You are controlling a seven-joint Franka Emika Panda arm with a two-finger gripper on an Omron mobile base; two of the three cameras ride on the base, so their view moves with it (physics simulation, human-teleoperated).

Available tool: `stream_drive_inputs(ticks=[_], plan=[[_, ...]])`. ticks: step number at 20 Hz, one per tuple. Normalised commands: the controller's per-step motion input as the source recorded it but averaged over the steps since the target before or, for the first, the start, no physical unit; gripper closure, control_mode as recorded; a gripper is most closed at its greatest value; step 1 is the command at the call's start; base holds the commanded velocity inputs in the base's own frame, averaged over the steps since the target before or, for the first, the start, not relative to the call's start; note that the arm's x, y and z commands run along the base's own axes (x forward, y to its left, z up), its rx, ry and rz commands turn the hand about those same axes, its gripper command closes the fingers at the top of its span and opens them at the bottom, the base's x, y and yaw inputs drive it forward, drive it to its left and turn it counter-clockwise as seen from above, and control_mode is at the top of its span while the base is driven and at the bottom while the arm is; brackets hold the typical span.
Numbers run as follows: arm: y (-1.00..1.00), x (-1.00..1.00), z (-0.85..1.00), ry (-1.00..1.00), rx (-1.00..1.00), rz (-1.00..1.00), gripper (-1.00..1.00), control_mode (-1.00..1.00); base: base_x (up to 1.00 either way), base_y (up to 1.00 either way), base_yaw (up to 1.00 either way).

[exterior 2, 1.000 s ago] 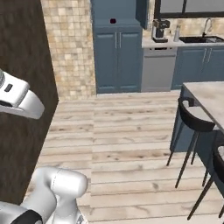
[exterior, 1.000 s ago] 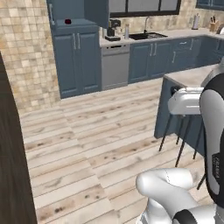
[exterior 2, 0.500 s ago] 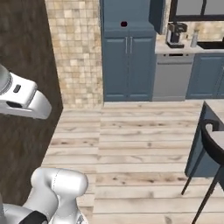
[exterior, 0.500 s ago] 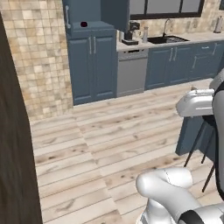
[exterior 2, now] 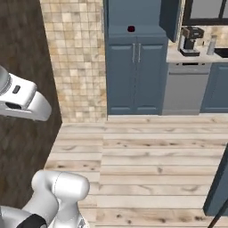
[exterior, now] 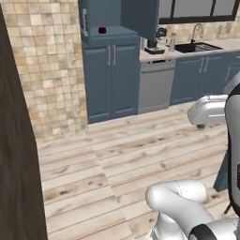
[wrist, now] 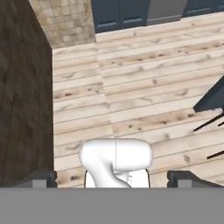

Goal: There is a tray on the dining counter. Grab the cup, mug, and pitcher and place them on the tray. The pitcher may be placed next to the tray if it cannot fit the tray.

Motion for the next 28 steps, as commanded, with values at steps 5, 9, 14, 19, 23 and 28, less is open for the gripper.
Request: stream_drive_inputs(ticks=[5,9,14,19,23,28], plan=[[0.00,0.00,0.00,0.00,0.00,0.00,-1.00,1.00,1.00,0.01,0.24],[0.00,0.00,0.00,0.00,0.00,0.00,-1.00,1.00,1.00,0.04,0.24],[0.00,0.00,0.00,0.00,0.00,0.00,-1.00,1.00,1.00,0.00,0.23],[0.00,0.00,0.00,0.00,0.00,0.00,-1.00,1.00,1.00,-0.01,0.25],[0.00,0.00,0.00,0.00,0.00,0.00,-1.00,1.00,1.00,-0.09,0.31],[0.00,0.00,0.00,0.00,0.00,0.00,-1.00,1.00,0.92,-0.33,0.24]])
